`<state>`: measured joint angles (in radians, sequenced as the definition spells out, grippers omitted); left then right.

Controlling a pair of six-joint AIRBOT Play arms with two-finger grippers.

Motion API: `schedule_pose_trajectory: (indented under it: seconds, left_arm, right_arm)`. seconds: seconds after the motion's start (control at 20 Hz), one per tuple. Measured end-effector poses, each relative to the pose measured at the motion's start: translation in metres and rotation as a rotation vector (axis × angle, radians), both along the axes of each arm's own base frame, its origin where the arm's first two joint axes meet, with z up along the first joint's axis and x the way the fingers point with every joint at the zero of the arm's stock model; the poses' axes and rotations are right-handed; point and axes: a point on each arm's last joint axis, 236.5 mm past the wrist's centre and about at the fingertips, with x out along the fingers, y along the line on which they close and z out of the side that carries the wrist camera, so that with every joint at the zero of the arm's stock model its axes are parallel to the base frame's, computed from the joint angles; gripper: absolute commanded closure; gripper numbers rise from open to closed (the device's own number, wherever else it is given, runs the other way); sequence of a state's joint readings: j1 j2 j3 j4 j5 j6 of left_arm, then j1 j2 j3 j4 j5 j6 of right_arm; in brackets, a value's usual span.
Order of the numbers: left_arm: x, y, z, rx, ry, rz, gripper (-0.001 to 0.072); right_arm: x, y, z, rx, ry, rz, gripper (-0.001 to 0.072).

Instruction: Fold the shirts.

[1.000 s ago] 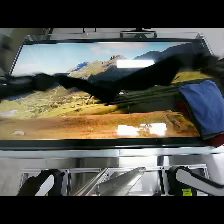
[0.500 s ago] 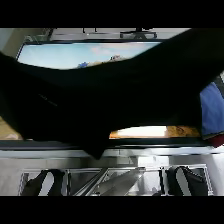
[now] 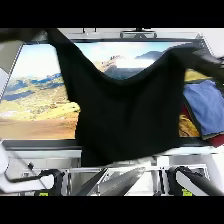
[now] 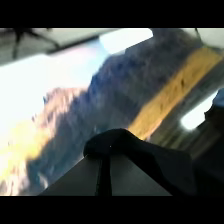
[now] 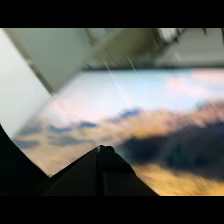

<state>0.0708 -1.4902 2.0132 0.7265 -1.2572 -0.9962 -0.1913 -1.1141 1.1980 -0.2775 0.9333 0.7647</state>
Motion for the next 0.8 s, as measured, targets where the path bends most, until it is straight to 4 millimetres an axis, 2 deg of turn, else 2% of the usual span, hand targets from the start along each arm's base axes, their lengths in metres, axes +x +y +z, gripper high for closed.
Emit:
schedule_pose_trajectory:
  seconds: [0.15,0.2,0.25,0.3,0.35,0.45,0.55,0.65,0.8]
  left_arm:
    - [0.056,-0.005,-0.094,-0.006,0.164,0.010,0.0681]
    - [0.070,-0.003,-0.120,-0.007,0.204,0.025,0.0677]
    - [0.080,0.000,-0.139,-0.014,0.234,0.041,0.0480]
    - [0.088,0.004,-0.150,-0.022,0.250,0.062,0.0241]
    - [0.093,0.010,-0.158,-0.030,0.267,0.077,-0.0006]
    - [0.090,0.026,-0.166,-0.036,0.311,0.094,0.0008]
    - [0.074,0.049,-0.167,-0.038,0.389,0.105,0.0009]
    - [0.044,0.073,-0.177,-0.039,0.526,0.105,0.0011]
    - [-0.007,0.096,-0.206,-0.066,0.749,0.117,0.0011]
  right_arm:
    - [0.060,-0.024,-0.096,-0.007,0.172,-0.128,0.0696]
    - [0.076,-0.035,-0.123,-0.010,0.213,-0.179,0.0663]
    - [0.088,-0.044,-0.144,-0.011,0.242,-0.218,0.0455]
    - [0.099,-0.053,-0.159,-0.012,0.262,-0.254,0.0282]
    - [0.107,-0.061,-0.169,-0.014,0.274,-0.278,0.0276]
    - [0.116,-0.078,-0.173,-0.018,0.271,-0.308,0.0277]
    - [0.113,-0.096,-0.164,-0.019,0.263,-0.300,0.0291]
    - [0.099,-0.111,-0.152,-0.017,0.266,-0.261,0.0473]
    - [0.069,-0.133,-0.149,-0.002,0.326,-0.199,0.0470]
